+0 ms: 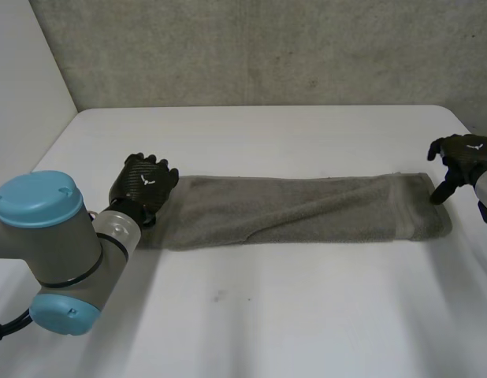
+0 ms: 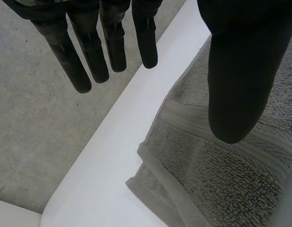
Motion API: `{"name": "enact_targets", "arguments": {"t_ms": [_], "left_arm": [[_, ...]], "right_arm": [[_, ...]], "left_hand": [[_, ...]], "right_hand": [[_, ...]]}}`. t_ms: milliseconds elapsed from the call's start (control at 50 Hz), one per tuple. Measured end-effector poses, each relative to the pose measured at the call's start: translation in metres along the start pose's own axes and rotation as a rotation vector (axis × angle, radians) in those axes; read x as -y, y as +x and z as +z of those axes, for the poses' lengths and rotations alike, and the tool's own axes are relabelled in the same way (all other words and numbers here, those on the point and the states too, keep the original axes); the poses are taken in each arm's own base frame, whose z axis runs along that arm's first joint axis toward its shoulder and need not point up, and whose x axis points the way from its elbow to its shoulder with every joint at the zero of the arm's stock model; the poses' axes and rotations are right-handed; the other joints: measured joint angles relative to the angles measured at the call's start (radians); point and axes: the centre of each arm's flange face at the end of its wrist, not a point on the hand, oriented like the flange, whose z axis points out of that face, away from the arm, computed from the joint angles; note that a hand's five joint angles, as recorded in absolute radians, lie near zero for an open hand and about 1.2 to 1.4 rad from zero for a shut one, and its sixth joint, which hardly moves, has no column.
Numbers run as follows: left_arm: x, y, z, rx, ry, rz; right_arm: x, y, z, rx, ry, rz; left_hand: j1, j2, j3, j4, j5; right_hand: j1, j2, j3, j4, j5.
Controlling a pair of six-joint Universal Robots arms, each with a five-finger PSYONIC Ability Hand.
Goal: Fold the laundry
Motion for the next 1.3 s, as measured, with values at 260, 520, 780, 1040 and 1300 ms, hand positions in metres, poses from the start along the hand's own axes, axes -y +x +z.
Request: {"name": "enact_targets", "arguments": {"t_ms": [260,520,780,1040,1300], "left_arm": [[0.007,-0.001,-0.005,0.002,0.016,-0.001],[0.014,-0.009,-0.008,0.025,0.037,-0.069],[0.020,-0.015,-0.010,0.042,0.052,-0.122],[0.025,-0.020,-0.012,0.055,0.066,-0.120],[0.028,-0.031,-0.013,0.103,0.066,-0.123]], "right_arm": [[-0.036,-0.018,-0.030,0.142,-0.016,-0.055],[-0.081,-0.012,-0.012,0.124,-0.071,-0.236],[-0.067,0.034,0.003,-0.098,-0.030,-0.291],[-0.017,0.040,0.001,-0.200,0.086,-0.457],[0.052,-0.154,-0.040,0.261,0.472,-0.532]], "left_hand": [[-0.007,-0.007,-0.008,-0.006,-0.006],[-0.194,-0.194,-0.194,-0.191,-0.191],[-0.220,-0.219,-0.219,-0.215,-0.215],[-0.220,-0.220,-0.219,-0.216,-0.216],[-0.220,-0.220,-0.219,-0.216,-0.216]], "right_hand": [[0.057,0.071,0.075,0.071,0.059],[0.220,0.263,0.266,0.254,0.234],[0.530,0.691,0.688,0.703,0.667],[0.534,0.691,0.688,0.706,0.677],[0.534,0.691,0.706,0.706,0.684]]}}
